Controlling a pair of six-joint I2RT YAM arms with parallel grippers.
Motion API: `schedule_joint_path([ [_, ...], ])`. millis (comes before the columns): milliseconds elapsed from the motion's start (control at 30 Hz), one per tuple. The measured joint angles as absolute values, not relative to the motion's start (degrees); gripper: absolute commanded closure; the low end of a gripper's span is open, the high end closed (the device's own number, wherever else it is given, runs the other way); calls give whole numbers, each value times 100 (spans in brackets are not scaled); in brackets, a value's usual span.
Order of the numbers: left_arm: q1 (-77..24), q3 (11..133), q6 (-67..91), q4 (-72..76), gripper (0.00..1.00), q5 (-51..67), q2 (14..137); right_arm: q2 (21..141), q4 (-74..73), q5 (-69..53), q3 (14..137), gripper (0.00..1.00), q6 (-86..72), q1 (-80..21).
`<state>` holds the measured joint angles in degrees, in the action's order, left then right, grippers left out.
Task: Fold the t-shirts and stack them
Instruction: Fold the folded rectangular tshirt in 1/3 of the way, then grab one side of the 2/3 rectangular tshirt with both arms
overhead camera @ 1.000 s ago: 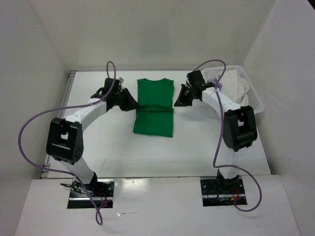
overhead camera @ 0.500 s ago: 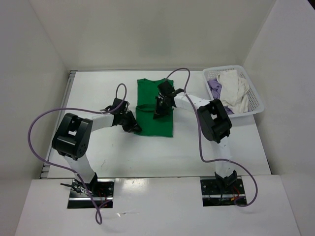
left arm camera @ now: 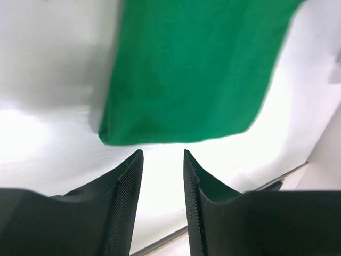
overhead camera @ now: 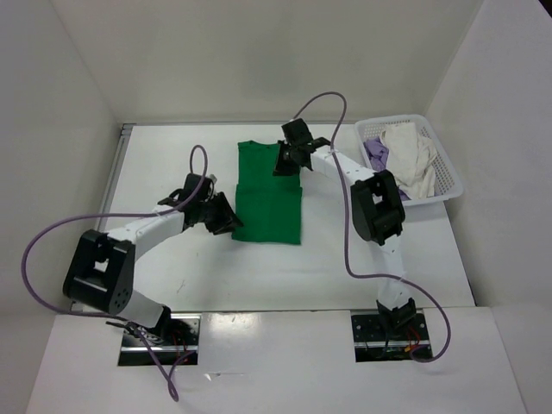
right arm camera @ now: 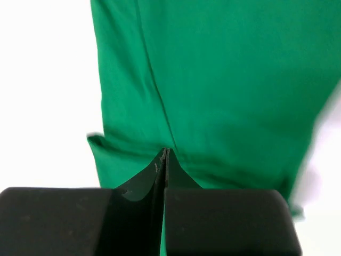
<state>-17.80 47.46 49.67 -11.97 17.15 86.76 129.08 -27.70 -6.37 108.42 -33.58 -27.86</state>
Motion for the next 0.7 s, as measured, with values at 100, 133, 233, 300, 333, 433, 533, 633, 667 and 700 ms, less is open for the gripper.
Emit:
schedule_joint_path([
  [100, -1772, 4737, 4971, -1232, 56, 1640, 8252, 12075, -2519, -716, 9577, 100, -3479, -2775],
  [133, -1750, 4698, 4971, -1184, 56, 1638, 8167, 11671, -2506, -777, 9021, 100, -3555, -2775],
  [233, -1660, 4473, 4980, -1094, 56, 1662, 8162, 10543, -2311, -1039, 7500, 97, -3863, -2775],
  [300, -1605, 4309, 4989, -1087, 56, 1678, 8340, 9909, -2171, -1219, 6676, 92, -4099, -2775],
  [333, -1586, 4265, 4989, -1087, 56, 1680, 8458, 9675, -2130, -1280, 6366, 88, -4182, -2775],
  [433, -1584, 4235, 4991, -1076, 56, 1697, 8777, 9321, -2010, -1426, 5666, 66, -4401, -2775],
  [533, -1584, 4235, 4993, -1026, 56, 1712, 8982, 9323, -1909, -1485, 5234, 59, -4563, -2775],
  [633, -1584, 4239, 4991, -954, 59, 1763, 9021, 9336, -1798, -1566, 4939, 58, -4670, -2775],
  [667, -1584, 4239, 4991, -934, 59, 1761, 9026, 9356, -1778, -1590, 4899, 58, -4709, -2775],
  [700, -1584, 4239, 4989, -915, 61, 1745, 9035, 9397, -1741, -1605, 4893, 58, -4731, -2775],
])
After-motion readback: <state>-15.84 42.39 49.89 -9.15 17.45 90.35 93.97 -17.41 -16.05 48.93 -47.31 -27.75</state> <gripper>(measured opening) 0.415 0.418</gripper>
